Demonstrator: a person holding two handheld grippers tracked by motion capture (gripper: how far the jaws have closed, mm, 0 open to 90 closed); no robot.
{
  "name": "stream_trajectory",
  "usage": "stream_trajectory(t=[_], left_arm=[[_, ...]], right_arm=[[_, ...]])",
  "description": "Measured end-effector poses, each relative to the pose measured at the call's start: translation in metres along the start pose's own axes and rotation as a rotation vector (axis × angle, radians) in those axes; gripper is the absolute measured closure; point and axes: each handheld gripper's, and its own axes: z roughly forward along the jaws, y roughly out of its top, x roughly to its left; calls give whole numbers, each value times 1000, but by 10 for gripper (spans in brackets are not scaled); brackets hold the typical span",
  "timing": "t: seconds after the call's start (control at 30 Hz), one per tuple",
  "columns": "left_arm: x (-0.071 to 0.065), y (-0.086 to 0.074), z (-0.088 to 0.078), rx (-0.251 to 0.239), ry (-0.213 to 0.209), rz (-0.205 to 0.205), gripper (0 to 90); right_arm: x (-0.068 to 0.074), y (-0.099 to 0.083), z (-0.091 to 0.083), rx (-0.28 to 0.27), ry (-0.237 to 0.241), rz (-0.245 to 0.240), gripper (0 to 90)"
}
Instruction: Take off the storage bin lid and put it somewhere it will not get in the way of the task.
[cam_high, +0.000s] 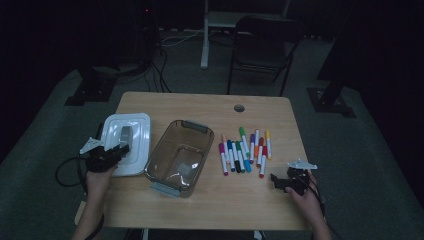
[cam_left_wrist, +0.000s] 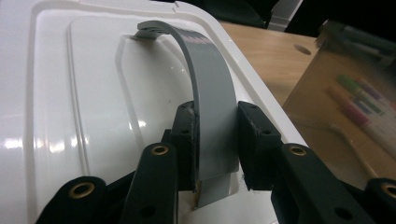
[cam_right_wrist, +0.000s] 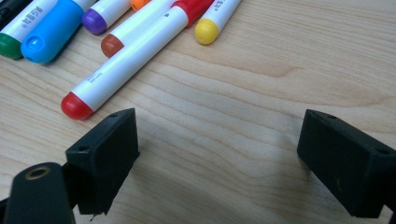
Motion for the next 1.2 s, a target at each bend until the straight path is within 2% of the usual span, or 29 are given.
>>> stream_trajectory(t=[0.17, 0.53, 0.57, 0.67, 0.7, 0.83, 0.93, 0.97, 1.0, 1.1, 1.17, 1.2], left_arm=[[3, -12, 11, 23, -18, -5, 712], [7, -20, 29, 95, -6, -7, 712], [9, -22, 32, 110, -2, -17, 712], [11, -25, 36, 117, -8, -17, 712], [11, -26, 38, 133, 4, -14, 711], [13, -28, 40, 137, 15, -28, 710], [15, -28, 40, 140, 9, -35, 707], [15, -28, 40, 147, 6, -35, 691], [15, -28, 40, 147, 6, -35, 627], [14, -24, 39, 156, -34, -17, 307], [12, -22, 36, 137, -21, 10, 210], [12, -22, 36, 137, -21, 10, 146]], right_arm=[[0, 0, 0, 1, 0, -2, 121], [0, 0, 0, 0, 0, 0, 121], [0, 0, 0, -1, 0, 0, 121], [0, 0, 0, 0, 0, -1, 121], [0, 0, 0, 0, 0, -1, 121], [0, 0, 0, 0, 0, -1, 121], [0, 0, 0, 0, 0, -1, 121], [0, 0, 0, 0, 0, -1, 121], [0, 0, 0, 0, 0, -1, 121], [0, 0, 0, 0, 0, -1, 121], [0, 0, 0, 0, 0, -1, 121], [0, 0, 0, 0, 0, -1, 121]])
